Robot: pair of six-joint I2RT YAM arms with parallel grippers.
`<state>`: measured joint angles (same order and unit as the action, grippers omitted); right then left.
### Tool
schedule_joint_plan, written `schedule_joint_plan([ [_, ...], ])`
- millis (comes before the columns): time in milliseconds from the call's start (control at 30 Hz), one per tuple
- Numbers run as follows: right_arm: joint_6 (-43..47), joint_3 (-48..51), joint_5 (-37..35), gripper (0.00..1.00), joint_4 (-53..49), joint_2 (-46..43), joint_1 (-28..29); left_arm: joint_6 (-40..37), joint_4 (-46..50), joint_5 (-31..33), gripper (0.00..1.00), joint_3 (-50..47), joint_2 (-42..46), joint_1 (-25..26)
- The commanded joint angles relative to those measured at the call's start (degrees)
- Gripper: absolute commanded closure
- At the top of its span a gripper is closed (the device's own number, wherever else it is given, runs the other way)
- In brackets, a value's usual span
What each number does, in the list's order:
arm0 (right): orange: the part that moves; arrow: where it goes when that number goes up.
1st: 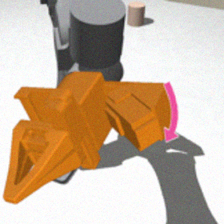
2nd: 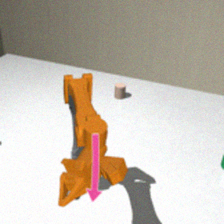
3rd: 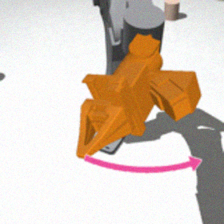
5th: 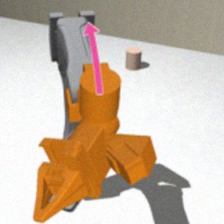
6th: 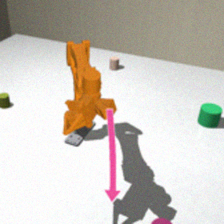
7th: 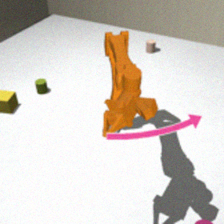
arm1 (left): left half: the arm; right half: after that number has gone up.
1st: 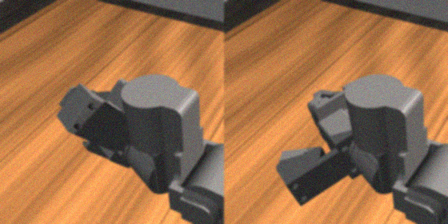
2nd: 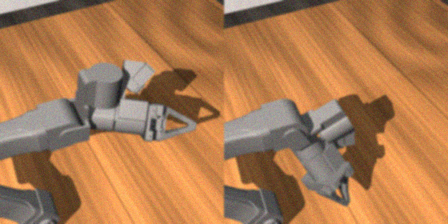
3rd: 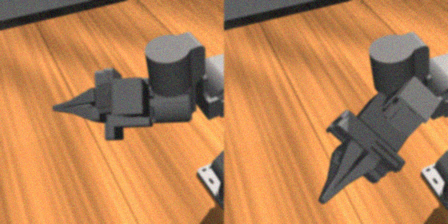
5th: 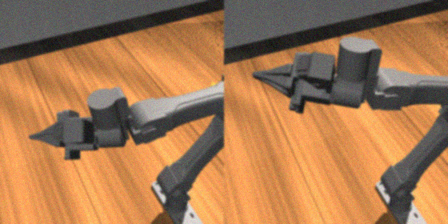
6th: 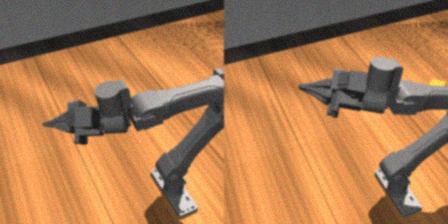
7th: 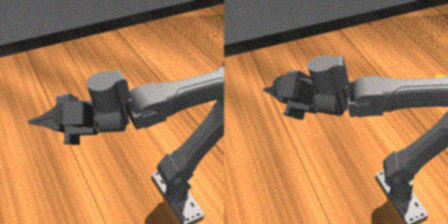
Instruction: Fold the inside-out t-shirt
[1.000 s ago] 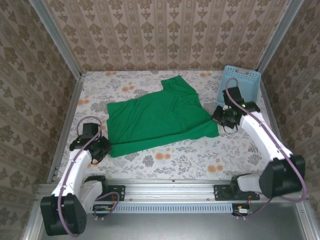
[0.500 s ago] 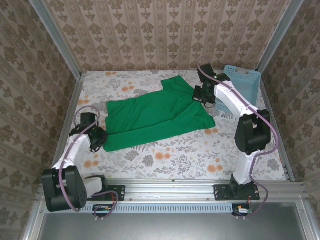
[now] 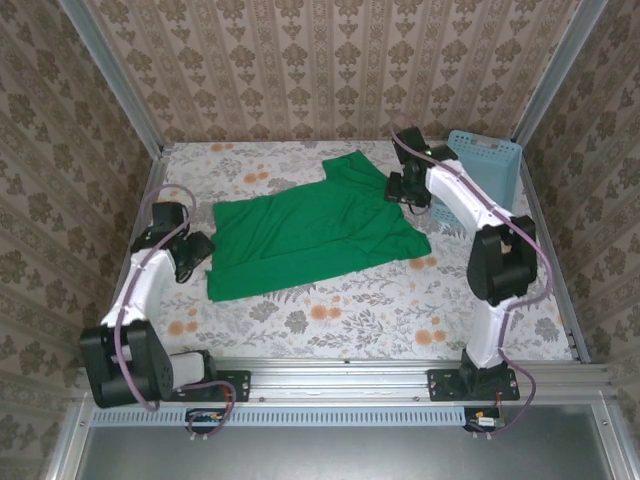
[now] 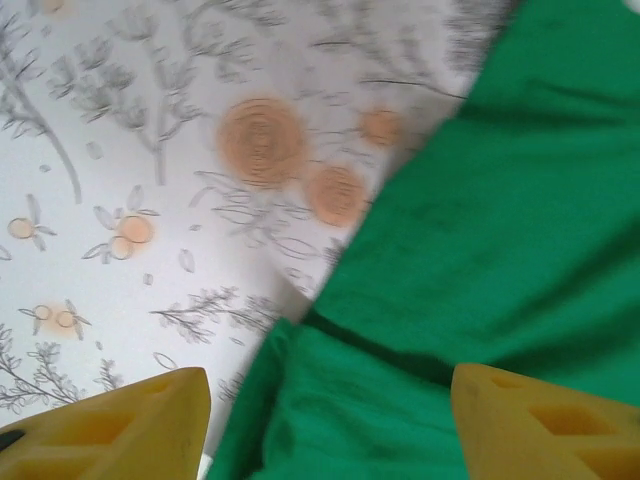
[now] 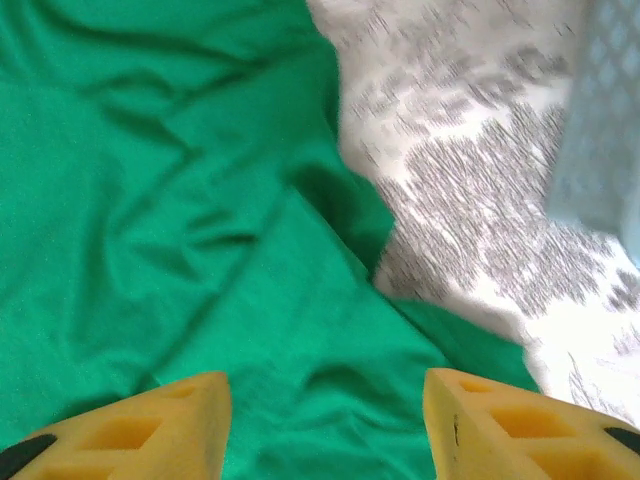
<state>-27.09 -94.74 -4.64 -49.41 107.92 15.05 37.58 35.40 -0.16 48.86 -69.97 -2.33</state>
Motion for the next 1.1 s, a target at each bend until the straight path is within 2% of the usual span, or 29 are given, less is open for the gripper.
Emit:
schedule_joint_plan([
  [0, 1.01, 11.67, 2.22, 0.45, 4.58, -10.07, 0.07, -2.46, 3.34, -0.98, 0.36, -0.40, 3.68, 7.54],
  [133, -1.39, 25.07, 8.96, 0.45, 13.58, -14.31, 0.24, 0.58, -0.58, -2.88, 0.40, -5.00, 3.00, 16.31],
  [267, -2.64, 30.19, 12.21, 0.45, 19.87, -11.77, 0.26, 0.89, -7.83, -5.97, 0.44, -9.10, -1.65, 17.29],
  [333, -2.79, 30.76, 12.63, 0.45, 22.04, -9.52, 0.30, 0.11, -8.91, -5.09, 0.43, -9.52, -3.95, 16.90],
  [433, -2.75, 30.06, 9.23, 0.46, 22.39, -6.55, -0.08, -1.28, -11.29, -5.89, 0.42, -10.62, -6.27, 15.09],
  [567, -7.08, 30.38, 5.68, 0.54, 19.81, -3.85, -3.14, -1.98, -11.44, -7.37, 0.41, -11.71, -7.85, 11.17],
  [667, -9.45, 33.44, 2.22, 0.62, 20.00, -4.61, -4.81, -2.55, -11.53, -7.80, 0.38, -12.57, -7.11, 9.26],
  [800, -10.78, 35.62, 0.87, 0.68, 19.44, -6.22, -6.15, -3.34, -10.97, -8.01, 0.35, -12.41, -6.62, 7.55],
  [1067, -11.26, 40.25, -4.04, 0.73, 19.00, -11.75, -7.10, -5.44, -8.60, -7.23, 0.32, -11.33, -4.98, 5.13],
])
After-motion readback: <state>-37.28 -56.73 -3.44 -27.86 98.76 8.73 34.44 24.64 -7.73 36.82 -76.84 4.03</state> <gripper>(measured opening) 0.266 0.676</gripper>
